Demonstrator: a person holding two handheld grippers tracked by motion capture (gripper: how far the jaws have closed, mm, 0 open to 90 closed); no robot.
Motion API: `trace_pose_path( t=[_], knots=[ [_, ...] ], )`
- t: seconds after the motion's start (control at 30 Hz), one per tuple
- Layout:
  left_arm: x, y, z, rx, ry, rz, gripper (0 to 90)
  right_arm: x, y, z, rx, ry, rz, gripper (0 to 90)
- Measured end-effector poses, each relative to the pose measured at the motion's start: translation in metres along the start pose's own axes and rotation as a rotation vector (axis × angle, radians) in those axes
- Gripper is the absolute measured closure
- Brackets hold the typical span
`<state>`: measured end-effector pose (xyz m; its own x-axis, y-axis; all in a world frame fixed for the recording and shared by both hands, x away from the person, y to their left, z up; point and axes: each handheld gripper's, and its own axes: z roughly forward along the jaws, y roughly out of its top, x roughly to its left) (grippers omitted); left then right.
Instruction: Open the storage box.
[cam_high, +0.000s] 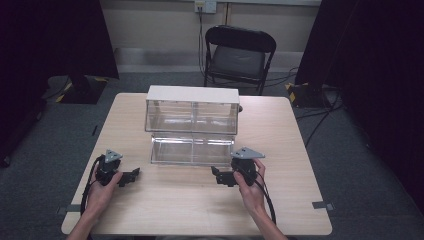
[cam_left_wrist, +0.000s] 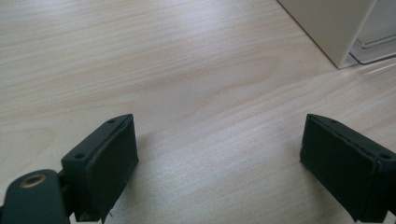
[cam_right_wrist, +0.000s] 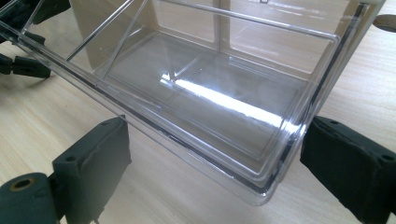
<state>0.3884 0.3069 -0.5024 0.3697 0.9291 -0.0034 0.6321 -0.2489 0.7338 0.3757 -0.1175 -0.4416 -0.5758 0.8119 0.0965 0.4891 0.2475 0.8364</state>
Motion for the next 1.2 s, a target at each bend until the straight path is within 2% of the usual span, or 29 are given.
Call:
trace_pose_path(
  t=[0.2,0.73,0.87,1.0,1.2],
  knots=[
    [0.0,0.0,0.0,0.0,0.0,0.001,10.6,0.001,0.002,-0.001,-0.016,-0.005,0.008,8.1],
    [0.0,0.0,0.0,-0.001,0.0,-0.002,10.5,-0.001,0.005,-0.002,-0.009,0.005,0.021,7.8],
    [0.0,0.0,0.0,-0.001,0.0,-0.002,10.5,-0.001,0.006,-0.002,-0.02,-0.006,0.022,7.1],
    [0.0,0.0,0.0,-0.001,0.0,-0.002,10.5,-0.002,0.009,-0.004,-0.029,0.007,0.022,6.4],
    [0.0,0.0,0.0,-0.001,0.0,-0.002,10.5,-0.004,0.012,-0.004,-0.037,0.001,0.027,6.5]
  ],
)
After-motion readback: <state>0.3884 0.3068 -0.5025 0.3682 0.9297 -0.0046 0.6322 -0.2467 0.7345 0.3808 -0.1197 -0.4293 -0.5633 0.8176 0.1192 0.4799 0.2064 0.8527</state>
